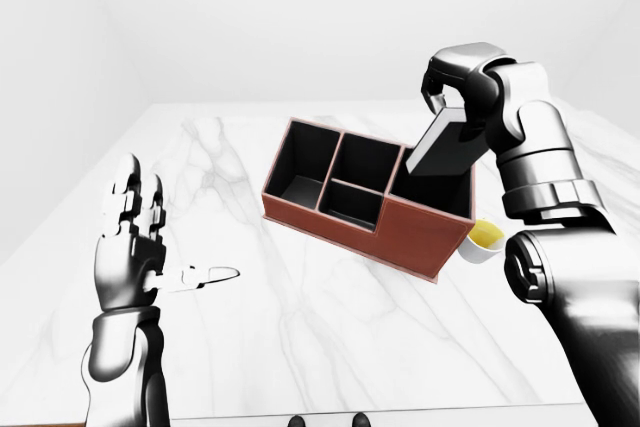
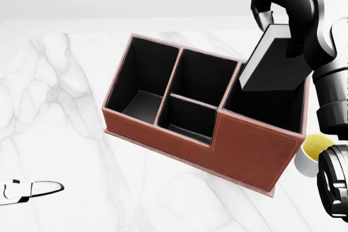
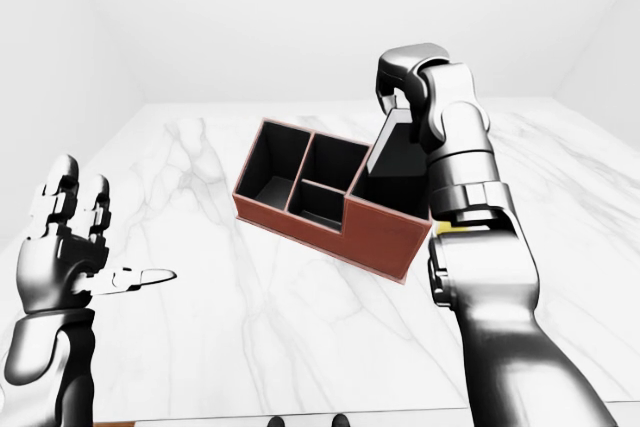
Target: Pick up the book and place it in the right compartment of the caddy.
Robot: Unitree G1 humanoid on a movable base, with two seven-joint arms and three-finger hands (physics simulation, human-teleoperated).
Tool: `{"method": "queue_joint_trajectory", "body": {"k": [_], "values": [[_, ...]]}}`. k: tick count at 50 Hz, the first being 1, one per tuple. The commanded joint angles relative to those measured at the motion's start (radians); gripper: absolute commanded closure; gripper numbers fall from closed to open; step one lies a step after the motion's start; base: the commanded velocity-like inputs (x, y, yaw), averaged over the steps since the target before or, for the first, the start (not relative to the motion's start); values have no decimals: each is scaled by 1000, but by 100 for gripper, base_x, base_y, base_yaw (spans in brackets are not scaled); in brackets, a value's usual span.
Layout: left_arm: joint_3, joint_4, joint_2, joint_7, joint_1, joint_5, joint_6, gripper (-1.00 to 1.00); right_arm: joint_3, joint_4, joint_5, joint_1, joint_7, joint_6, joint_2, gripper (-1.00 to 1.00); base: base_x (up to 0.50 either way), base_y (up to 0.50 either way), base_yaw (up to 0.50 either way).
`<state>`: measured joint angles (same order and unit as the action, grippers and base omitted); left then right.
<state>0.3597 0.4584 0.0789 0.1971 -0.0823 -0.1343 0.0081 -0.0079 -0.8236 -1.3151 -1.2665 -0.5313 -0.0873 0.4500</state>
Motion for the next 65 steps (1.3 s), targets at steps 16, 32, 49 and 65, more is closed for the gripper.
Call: {"method": "queue_joint_trajectory", "body": {"k": [16, 32, 49, 65], "values": [[2, 16, -9, 8, -27, -4, -8, -100, 30, -255, -52, -81, 212, 0, -25, 100, 0, 0, 0], [14, 28, -23, 27, -44, 3, -12, -100, 58, -368, -64, -93, 298, 0, -59, 100, 0, 0, 0], [21, 12, -27, 38, -55, -6, -33, -100, 83, -413, -143, -94, 398, 0, -76, 100, 0, 0, 0], [27, -5, -30, 48, -65, -13, -55, -100, 84, -457, -175, -76, 497, 48, -96, 100, 0, 0, 0]]}}
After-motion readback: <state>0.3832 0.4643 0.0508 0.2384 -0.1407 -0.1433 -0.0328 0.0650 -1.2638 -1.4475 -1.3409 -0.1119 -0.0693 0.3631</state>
